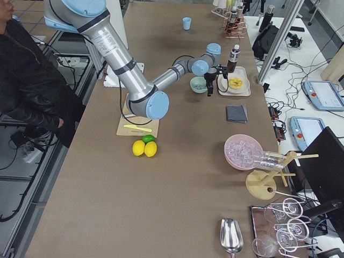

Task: Pour ice into bowl

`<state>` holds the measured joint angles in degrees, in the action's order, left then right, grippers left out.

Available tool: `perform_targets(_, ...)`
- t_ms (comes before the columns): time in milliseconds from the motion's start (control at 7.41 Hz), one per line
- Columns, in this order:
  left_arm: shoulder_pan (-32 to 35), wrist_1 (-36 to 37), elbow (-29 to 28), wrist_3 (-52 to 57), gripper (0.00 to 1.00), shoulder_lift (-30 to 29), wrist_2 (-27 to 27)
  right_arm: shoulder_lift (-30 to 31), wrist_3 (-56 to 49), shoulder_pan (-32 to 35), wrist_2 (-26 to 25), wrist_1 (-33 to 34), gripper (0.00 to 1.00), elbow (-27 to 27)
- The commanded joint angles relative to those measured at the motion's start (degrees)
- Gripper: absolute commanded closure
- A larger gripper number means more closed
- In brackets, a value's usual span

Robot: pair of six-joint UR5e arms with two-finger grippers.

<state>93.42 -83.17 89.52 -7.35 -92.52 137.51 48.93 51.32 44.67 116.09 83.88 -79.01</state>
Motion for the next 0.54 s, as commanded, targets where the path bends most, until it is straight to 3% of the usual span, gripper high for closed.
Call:
perform_targets(0, -0.5, -2.7, -0.7, -2.1, 0.03, 0.0, -0.1, -0.6, 0.7, -1.0, -0.1, -0.5, 0.03, 0.3)
perform_targets(405, -0.5, -2.6, -0.3, -2.2, 0.03, 0.1, -0.1, -0.6, 0.7, -2.5, -1.6, -2.1, 0.13, 0.5)
